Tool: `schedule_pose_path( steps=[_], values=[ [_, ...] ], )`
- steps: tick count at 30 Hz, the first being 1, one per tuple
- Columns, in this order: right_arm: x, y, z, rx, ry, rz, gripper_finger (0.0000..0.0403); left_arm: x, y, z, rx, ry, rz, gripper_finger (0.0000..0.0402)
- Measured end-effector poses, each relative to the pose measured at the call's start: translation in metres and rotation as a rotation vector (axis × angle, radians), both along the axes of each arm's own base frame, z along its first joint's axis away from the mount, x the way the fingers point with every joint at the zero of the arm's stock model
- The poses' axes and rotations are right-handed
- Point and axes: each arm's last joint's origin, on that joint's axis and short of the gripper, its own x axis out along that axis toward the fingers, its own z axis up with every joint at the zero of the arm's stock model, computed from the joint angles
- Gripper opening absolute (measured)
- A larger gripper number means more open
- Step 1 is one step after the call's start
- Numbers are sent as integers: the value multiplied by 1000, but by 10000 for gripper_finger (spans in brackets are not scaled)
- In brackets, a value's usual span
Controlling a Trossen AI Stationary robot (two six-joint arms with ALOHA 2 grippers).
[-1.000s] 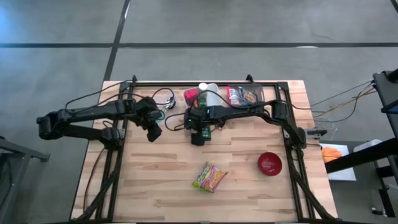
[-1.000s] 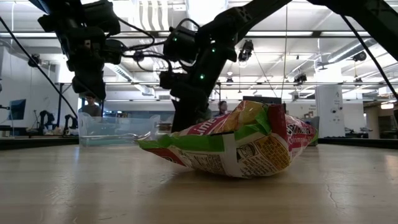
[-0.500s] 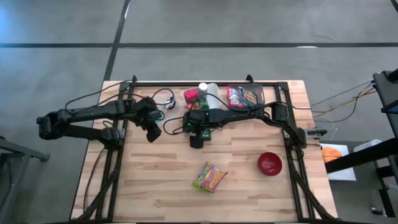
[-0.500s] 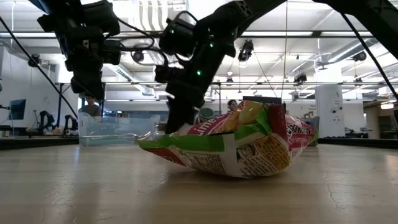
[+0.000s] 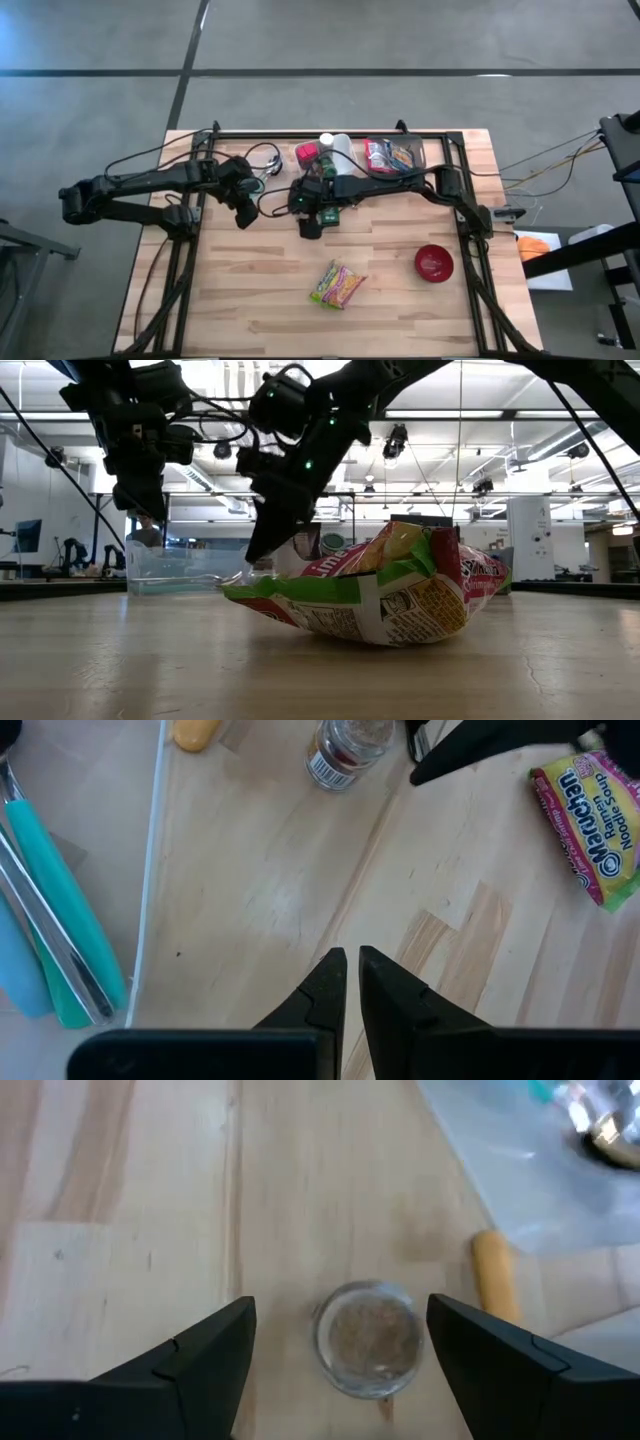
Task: Pick & Place Food Item
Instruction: Put the brown seasoning bottle into the white bin
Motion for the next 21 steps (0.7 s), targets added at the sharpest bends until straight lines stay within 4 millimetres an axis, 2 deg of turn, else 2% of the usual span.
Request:
schedule_pose_path(
  steps=[12,17,21],
  values=[
    [0,-2,-2,10,-3,-26,292,0,0,0,-14,-1,9,35],
    [0,-2,-18,21,40,-25,292,0,0,0,-16,-1,13,35],
    [3,1,-18,15,38,-22,292,0,0,0,-23,-2,13,35]
  ],
)
